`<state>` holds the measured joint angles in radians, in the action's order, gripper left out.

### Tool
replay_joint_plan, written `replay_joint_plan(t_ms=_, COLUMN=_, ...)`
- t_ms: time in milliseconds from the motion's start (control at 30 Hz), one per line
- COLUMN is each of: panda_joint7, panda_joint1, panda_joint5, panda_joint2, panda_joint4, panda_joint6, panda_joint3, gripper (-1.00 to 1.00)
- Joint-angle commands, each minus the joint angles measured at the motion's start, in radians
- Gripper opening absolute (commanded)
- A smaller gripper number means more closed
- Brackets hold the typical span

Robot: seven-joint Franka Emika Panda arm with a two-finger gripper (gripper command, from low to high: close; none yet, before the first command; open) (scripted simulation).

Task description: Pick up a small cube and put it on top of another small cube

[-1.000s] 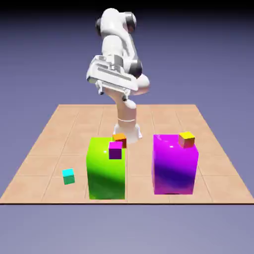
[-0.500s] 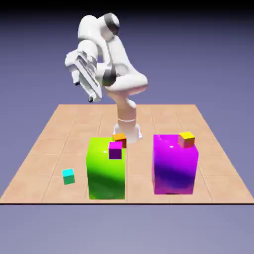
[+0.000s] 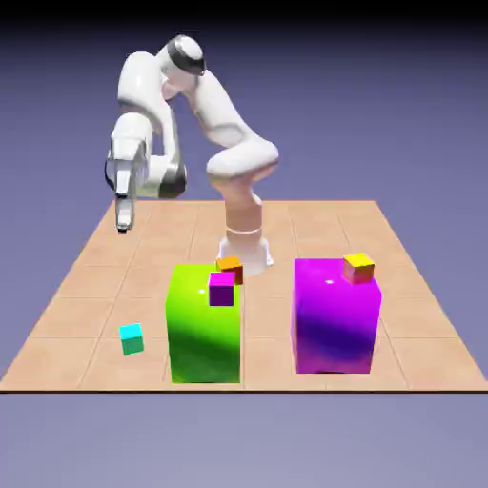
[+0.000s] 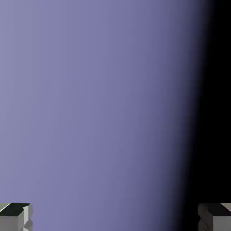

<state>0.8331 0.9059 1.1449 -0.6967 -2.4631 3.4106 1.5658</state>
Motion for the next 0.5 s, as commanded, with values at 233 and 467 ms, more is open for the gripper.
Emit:
replay_joint_plan(t_ms=233, panda_joint7=0.292, panda_joint1=0.166, panda_joint5=0.212, panda_joint2=-0.023, panda_joint4=0.064, panda_joint6=0.069, panda_joint3=0.29, gripper=0.0)
replay_joint_plan(t_ms=467, panda_joint7=0.547, panda_joint1=0.31, panda_joint5=0.398, panda_joint2=-0.044, panda_joint4=0.12, panda_joint6=0.13, panda_joint3=0.544, gripper=0.0)
